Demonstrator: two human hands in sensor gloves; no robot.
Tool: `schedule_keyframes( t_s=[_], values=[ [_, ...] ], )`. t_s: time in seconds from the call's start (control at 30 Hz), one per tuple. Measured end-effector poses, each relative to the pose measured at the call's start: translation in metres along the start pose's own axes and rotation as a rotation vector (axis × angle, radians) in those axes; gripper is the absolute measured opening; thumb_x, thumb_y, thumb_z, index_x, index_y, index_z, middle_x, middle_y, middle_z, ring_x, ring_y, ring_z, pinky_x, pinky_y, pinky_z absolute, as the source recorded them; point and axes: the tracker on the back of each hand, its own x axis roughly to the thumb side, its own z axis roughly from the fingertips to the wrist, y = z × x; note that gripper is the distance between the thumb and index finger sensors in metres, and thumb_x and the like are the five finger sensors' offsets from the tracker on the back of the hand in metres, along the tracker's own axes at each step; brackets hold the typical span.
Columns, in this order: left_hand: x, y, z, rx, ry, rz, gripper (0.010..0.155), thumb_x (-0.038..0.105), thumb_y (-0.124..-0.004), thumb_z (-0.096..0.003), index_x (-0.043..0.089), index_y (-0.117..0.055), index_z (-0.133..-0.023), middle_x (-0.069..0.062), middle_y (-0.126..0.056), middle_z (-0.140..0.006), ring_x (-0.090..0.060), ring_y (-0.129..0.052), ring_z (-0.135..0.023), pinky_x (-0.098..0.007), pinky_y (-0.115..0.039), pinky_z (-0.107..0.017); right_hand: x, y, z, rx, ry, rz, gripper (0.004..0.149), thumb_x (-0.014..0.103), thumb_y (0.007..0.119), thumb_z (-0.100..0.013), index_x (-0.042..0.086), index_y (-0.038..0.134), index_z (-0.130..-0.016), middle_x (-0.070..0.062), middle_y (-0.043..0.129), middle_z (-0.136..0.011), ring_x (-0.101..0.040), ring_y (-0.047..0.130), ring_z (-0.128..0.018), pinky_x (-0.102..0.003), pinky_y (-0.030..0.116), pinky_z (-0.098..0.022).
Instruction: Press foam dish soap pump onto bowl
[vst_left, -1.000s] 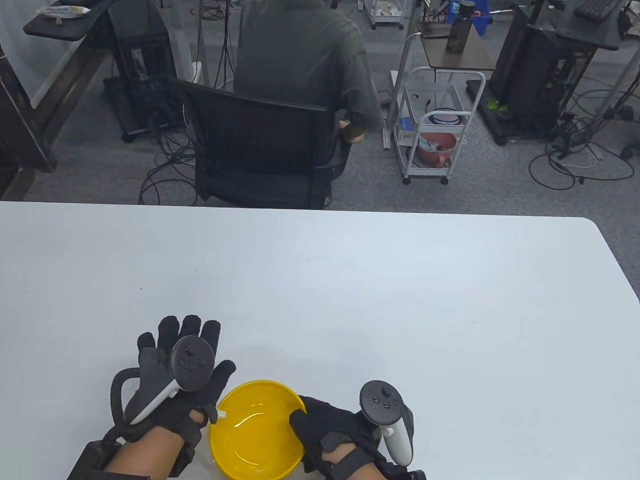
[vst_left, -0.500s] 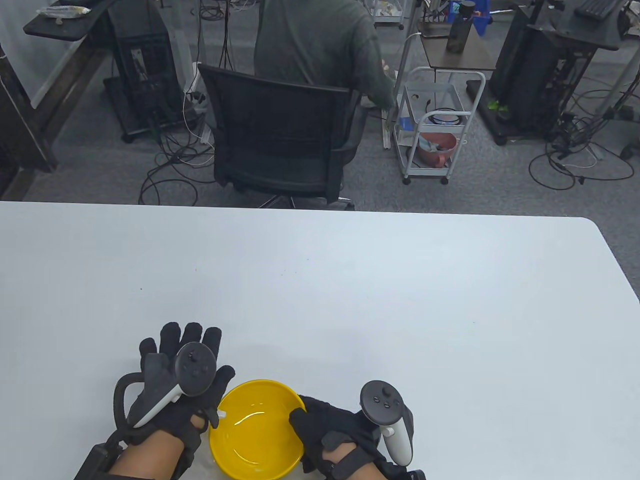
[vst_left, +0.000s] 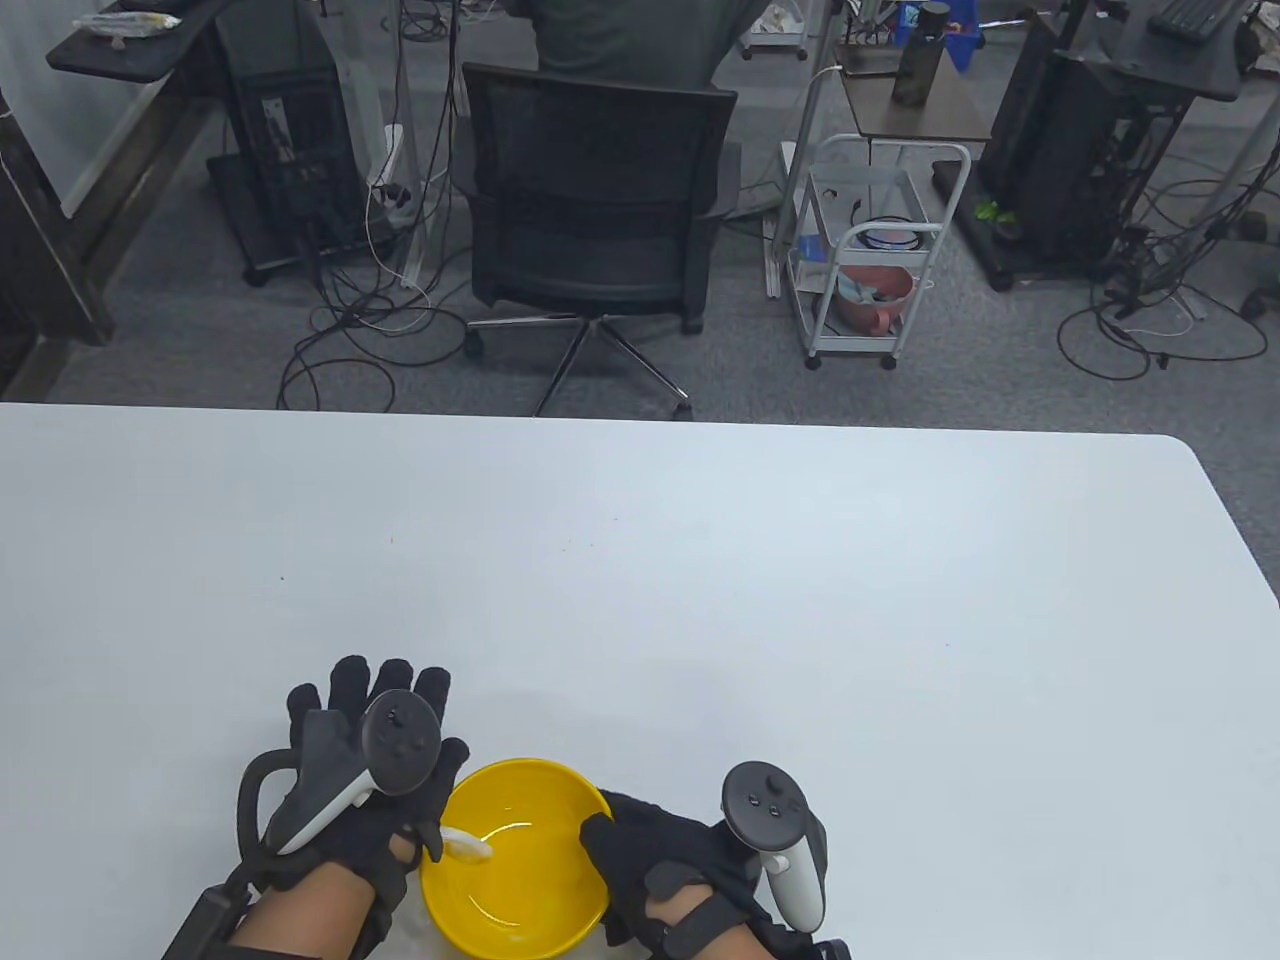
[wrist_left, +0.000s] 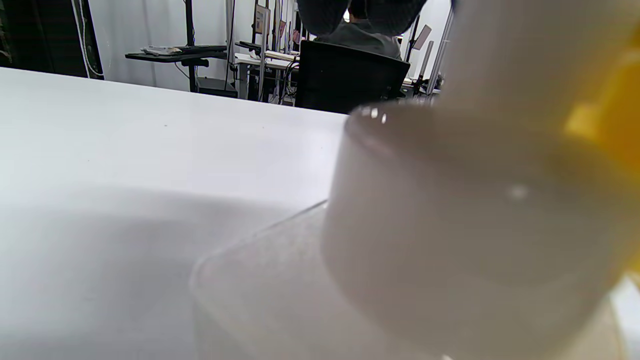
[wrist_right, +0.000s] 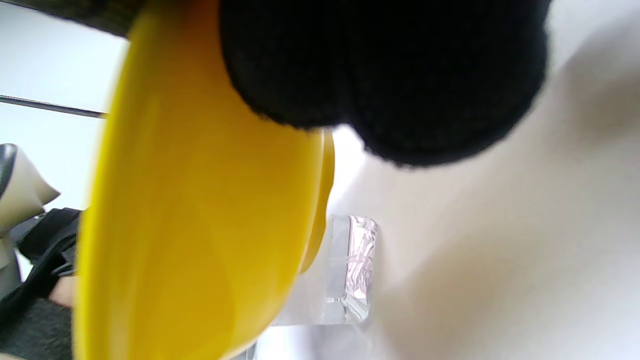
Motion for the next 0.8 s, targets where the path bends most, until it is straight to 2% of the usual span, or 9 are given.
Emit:
schedule_keyframes(
  t_s=[0.27,0.53,0.8],
  values=[
    [0.001,0.001,0.0,-0.008,0.006,-0.025,0.071,0.066,-0.051,-0.0502,0.042,-0.029,-0.113,0.008,-0.027,-0.12,-0.037,-0.019,-0.116,-0.064,-0.014,-0.075,0.0,0.001,0.0,0.003,-0.002,-0.009,0.06,0.04,0.076,-0.053,-0.001,0.066,-0.096,-0.011,0.094,-0.04,-0.025,0.1,-0.018,-0.066,0.061,-0.056],
    [-0.002,0.018,0.002,-0.019,0.027,0.03,0.074,0.069,-0.055,-0.049,0.042,-0.028,-0.113,0.008,-0.024,-0.119,-0.037,-0.019,-0.116,-0.063,-0.015,-0.075,-0.001,0.0,0.0,0.007,0.0,-0.03,0.061,0.04,0.076,-0.053,-0.001,0.065,-0.096,-0.011,0.094,-0.041,-0.025,0.1,-0.018,-0.066,0.06,-0.056],
    [-0.001,0.015,0.003,-0.015,0.024,0.027,0.073,0.068,-0.054,-0.0492,0.042,-0.03,-0.113,0.008,-0.027,-0.12,-0.037,-0.022,-0.117,-0.064,-0.016,-0.075,0.0,0.0,0.0,0.009,-0.012,-0.027,0.061,0.041,0.075,-0.054,-0.001,0.065,-0.097,-0.011,0.094,-0.041,-0.025,0.1,-0.019,-0.066,0.06,-0.056]
  ],
)
